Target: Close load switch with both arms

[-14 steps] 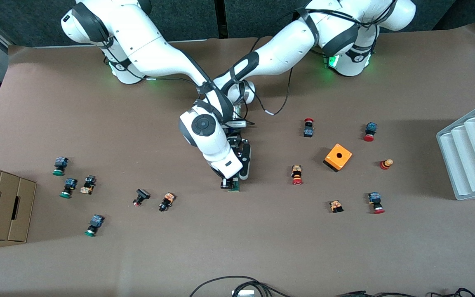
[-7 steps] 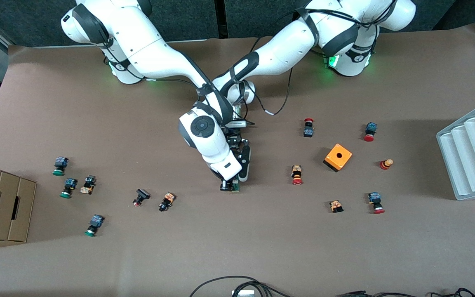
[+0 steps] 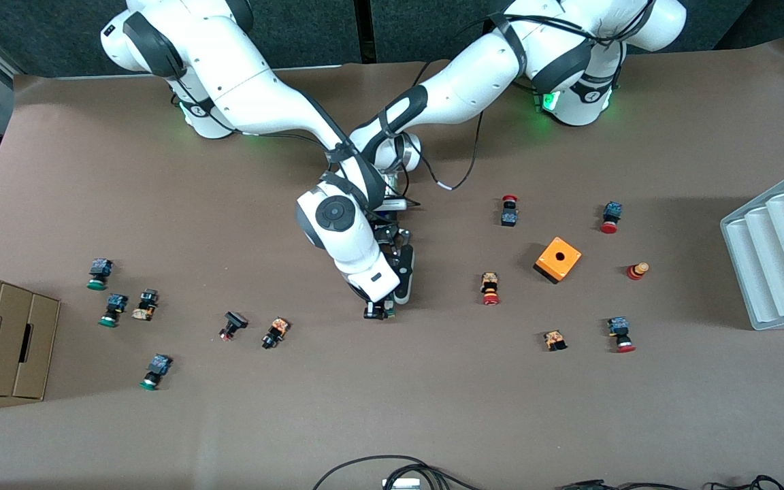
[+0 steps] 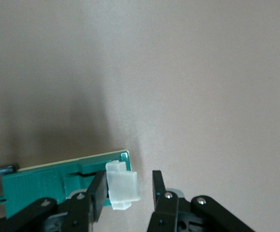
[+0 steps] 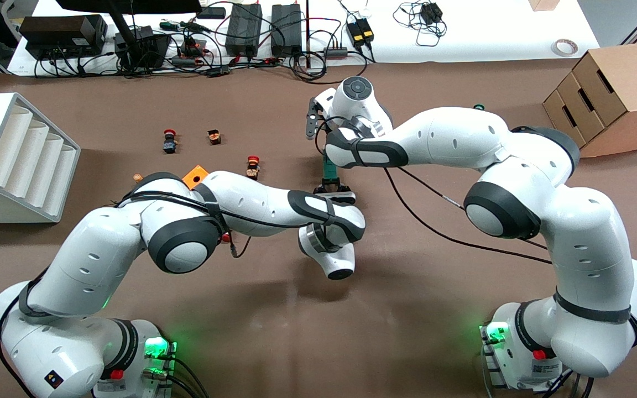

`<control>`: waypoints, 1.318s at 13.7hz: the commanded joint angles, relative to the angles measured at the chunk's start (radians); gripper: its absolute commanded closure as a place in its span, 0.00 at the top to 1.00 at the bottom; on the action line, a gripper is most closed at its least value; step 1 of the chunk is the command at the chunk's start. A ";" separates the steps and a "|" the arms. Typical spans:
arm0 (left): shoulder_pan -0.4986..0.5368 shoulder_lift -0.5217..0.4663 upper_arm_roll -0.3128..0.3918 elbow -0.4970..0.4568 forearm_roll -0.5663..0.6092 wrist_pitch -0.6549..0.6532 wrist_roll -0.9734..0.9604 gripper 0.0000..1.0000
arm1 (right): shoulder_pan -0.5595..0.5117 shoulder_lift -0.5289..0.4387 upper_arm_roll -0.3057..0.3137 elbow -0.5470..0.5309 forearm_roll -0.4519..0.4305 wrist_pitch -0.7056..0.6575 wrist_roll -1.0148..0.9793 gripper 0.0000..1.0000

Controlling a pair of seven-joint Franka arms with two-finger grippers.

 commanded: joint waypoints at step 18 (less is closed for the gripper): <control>-0.004 0.027 0.018 0.032 0.021 0.015 -0.002 0.33 | -0.024 0.074 0.004 0.065 -0.008 0.051 0.005 0.45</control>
